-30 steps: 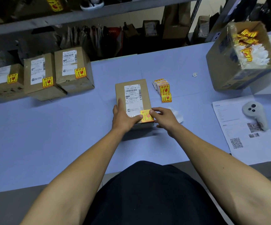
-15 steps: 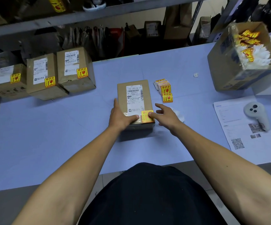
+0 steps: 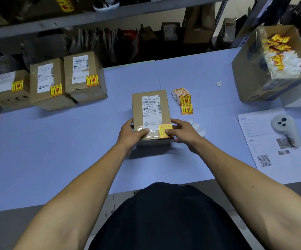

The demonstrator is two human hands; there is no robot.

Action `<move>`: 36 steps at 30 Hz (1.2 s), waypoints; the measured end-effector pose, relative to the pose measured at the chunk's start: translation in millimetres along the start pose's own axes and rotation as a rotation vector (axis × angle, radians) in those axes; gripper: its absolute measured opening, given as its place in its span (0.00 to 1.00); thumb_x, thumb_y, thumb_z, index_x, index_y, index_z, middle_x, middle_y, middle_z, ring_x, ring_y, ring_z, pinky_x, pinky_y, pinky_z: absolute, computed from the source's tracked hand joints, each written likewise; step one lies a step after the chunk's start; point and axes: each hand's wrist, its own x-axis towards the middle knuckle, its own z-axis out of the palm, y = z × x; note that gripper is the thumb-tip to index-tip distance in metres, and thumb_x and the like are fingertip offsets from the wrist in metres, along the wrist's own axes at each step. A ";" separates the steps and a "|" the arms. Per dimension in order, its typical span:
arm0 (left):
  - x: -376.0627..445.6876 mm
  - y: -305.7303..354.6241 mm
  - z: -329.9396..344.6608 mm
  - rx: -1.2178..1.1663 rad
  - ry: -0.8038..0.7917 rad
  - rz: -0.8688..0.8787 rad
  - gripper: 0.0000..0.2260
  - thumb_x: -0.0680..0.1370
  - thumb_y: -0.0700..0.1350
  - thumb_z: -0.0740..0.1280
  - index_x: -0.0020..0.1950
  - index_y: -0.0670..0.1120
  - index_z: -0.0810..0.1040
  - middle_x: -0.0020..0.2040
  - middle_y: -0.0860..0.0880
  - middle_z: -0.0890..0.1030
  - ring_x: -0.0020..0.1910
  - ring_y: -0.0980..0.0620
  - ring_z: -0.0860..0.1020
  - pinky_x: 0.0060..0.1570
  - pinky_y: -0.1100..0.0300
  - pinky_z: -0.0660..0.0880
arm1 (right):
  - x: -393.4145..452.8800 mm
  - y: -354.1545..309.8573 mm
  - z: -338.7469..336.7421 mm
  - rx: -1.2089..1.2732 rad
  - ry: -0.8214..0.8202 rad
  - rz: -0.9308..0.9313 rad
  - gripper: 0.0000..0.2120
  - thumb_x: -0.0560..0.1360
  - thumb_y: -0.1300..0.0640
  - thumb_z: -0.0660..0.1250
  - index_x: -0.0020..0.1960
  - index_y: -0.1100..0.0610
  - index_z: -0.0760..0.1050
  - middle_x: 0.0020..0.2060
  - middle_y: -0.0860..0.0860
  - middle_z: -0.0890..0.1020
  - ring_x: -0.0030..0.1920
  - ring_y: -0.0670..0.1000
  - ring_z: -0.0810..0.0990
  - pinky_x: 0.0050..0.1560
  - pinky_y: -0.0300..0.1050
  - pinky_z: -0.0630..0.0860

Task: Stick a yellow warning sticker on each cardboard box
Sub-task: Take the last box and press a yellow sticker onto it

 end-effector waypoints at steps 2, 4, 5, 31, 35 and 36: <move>-0.8 -1.7 -1.9 -0.013 -0.008 0.010 0.33 0.69 0.45 0.78 0.71 0.50 0.70 0.62 0.50 0.79 0.57 0.50 0.79 0.59 0.47 0.78 | -7.2 -1.5 2.7 0.007 0.005 -0.010 0.27 0.77 0.61 0.69 0.74 0.53 0.67 0.54 0.52 0.83 0.47 0.47 0.81 0.42 0.39 0.75; -2.4 -0.4 -6.4 -0.021 -0.018 0.029 0.33 0.68 0.45 0.79 0.70 0.50 0.71 0.62 0.50 0.79 0.58 0.49 0.79 0.60 0.47 0.78 | -13.0 -4.2 6.0 0.013 0.020 -0.024 0.26 0.77 0.61 0.69 0.73 0.52 0.68 0.54 0.52 0.83 0.47 0.47 0.80 0.42 0.38 0.75; -3.4 1.6 -9.5 -0.022 -0.021 0.037 0.33 0.68 0.46 0.79 0.70 0.50 0.71 0.62 0.50 0.79 0.58 0.49 0.79 0.60 0.47 0.77 | -15.7 -7.1 7.9 0.009 0.025 -0.031 0.26 0.77 0.61 0.68 0.74 0.52 0.68 0.55 0.52 0.82 0.49 0.47 0.80 0.42 0.38 0.75; 50.1 89.8 -116.9 0.015 -0.004 0.176 0.26 0.71 0.47 0.77 0.67 0.49 0.73 0.60 0.49 0.79 0.55 0.48 0.79 0.55 0.50 0.76 | 18.1 -127.8 78.2 0.024 0.111 -0.212 0.22 0.80 0.60 0.64 0.73 0.51 0.68 0.55 0.50 0.80 0.48 0.42 0.78 0.42 0.39 0.73; 80.2 103.3 -112.8 0.001 0.051 0.155 0.25 0.71 0.45 0.76 0.67 0.48 0.73 0.58 0.50 0.80 0.54 0.49 0.78 0.55 0.52 0.76 | 55.1 -145.5 71.4 -0.003 0.077 -0.181 0.24 0.80 0.57 0.65 0.75 0.49 0.66 0.59 0.51 0.80 0.58 0.50 0.78 0.41 0.39 0.73; 87.5 107.5 -110.0 -0.008 0.059 0.146 0.25 0.72 0.44 0.76 0.67 0.48 0.73 0.58 0.50 0.80 0.53 0.49 0.78 0.53 0.53 0.76 | 65.1 -149.4 68.3 -0.012 0.069 -0.171 0.24 0.80 0.57 0.65 0.75 0.49 0.66 0.61 0.51 0.80 0.58 0.50 0.78 0.43 0.40 0.74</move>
